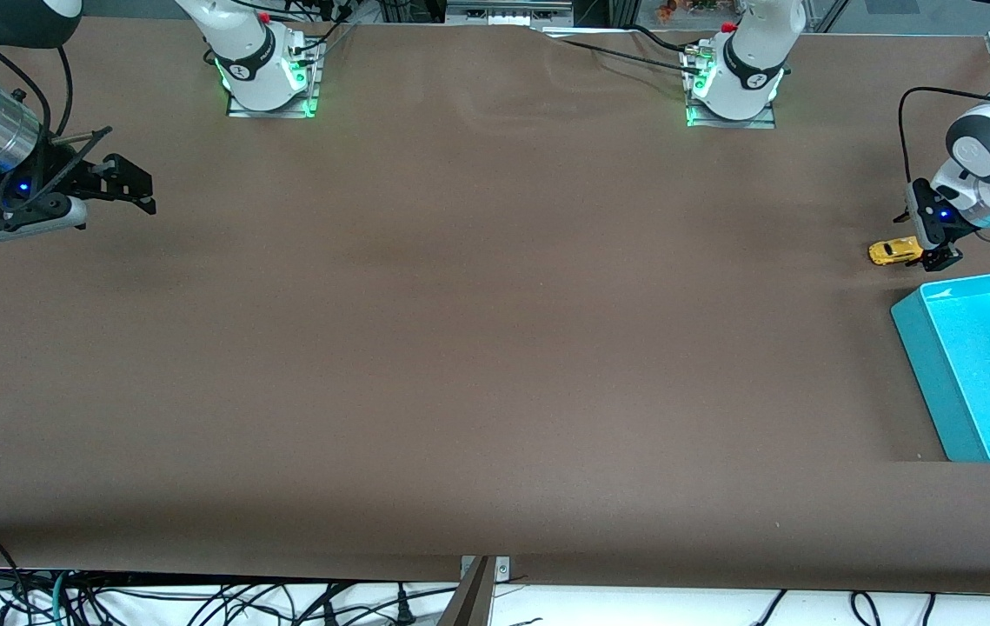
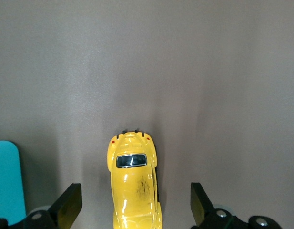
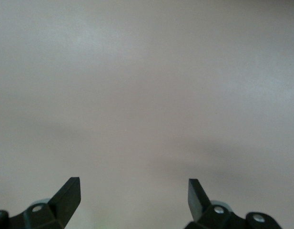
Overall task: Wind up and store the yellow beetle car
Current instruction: 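Close the left gripper on the yellow car and hold it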
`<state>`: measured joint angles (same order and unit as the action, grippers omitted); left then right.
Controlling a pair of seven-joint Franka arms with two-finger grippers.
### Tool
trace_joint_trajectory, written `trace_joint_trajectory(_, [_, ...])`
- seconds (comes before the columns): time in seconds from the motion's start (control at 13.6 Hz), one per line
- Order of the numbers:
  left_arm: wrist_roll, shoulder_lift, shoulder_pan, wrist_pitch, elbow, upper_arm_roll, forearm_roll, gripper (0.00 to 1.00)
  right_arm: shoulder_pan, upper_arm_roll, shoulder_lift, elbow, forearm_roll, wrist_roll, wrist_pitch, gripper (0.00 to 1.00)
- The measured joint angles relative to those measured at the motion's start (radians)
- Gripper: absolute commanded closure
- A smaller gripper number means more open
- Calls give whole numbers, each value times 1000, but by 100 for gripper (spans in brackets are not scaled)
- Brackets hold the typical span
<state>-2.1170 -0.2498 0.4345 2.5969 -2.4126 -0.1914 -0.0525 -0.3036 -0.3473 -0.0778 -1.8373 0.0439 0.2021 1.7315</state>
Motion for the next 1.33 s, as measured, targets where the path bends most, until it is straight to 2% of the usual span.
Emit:
trace_joint_trajectory(0.44, [10, -38, 0, 2, 13, 0, -4, 0, 0, 0, 0, 0, 0, 0, 0, 0])
trace_joint_trajectory(0.52, [10, -46, 0, 6, 14, 0, -6, 15, 0, 0, 0, 0, 0, 0, 0, 0])
trace_joint_trajectory(0.66, [10, -55, 0, 9, 17, 0, -8, 54, 0, 1, 0, 0, 0, 0, 0, 0])
trace_joint_trajectory(0.74, [10, -58, 0, 10, 18, 0, -8, 68, 0, 1, 0, 0, 0, 0, -1, 0])
trace_joint_trajectory(0.81, [10, -58, 0, 10, 19, 0, -8, 75, 0, 1, 0, 0, 0, 0, -1, 0])
trace_joint_trajectory(0.88, [10, -59, 0, 10, 20, 0, -8, 78, 0, 1, 0, 0, 0, 0, -1, 0])
trace_joint_trajectory(1.33, [10, -53, 0, -21, 32, 0, -9, 78, 1, 1, 0, 0, 0, 0, -1, 0])
